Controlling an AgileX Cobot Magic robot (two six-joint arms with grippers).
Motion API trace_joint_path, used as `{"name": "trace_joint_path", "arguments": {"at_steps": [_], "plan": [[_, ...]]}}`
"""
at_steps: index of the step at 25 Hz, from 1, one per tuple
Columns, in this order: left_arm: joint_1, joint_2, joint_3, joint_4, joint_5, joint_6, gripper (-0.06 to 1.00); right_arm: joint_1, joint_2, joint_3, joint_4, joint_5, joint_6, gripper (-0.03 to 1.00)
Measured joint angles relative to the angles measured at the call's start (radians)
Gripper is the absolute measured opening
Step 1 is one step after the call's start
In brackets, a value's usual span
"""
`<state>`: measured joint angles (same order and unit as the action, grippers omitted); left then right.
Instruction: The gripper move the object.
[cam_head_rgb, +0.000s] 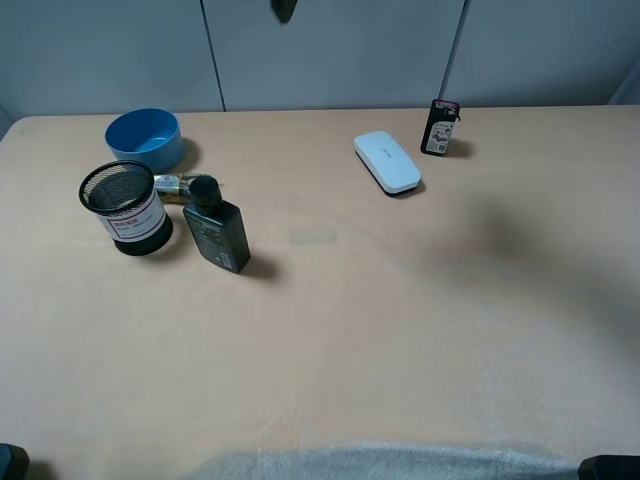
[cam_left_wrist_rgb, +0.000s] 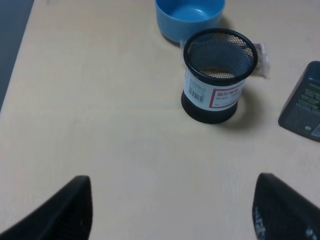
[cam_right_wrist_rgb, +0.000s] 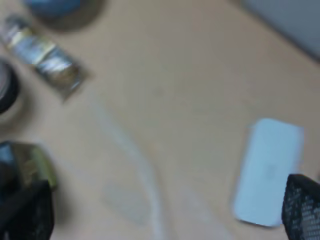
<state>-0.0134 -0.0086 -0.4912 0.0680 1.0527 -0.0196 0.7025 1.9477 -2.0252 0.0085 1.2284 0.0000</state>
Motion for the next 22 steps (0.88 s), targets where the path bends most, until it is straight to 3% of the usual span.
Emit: {"name": "trace_joint_path", "arguments": {"at_steps": [7,14,18,22], "plan": [[0.000,0.000,0.000,0.000,0.000,0.000,0.73,-0.306,-0.158,0.087,-0.001,-0.004,0.000,0.69],[0.000,0.000,0.000,0.000,0.000,0.000,0.73,-0.657,-0.343,0.357,0.014,-0.029,0.000,0.69],[0.000,0.000,0.000,0.000,0.000,0.000,0.73,-0.782,-0.490,0.541,0.039,-0.112,0.000,0.69],[0.000,0.000,0.000,0.000,0.000,0.000,0.73,-0.829,-0.664,0.740,0.040,-0.170,-0.021,0.69]]}}
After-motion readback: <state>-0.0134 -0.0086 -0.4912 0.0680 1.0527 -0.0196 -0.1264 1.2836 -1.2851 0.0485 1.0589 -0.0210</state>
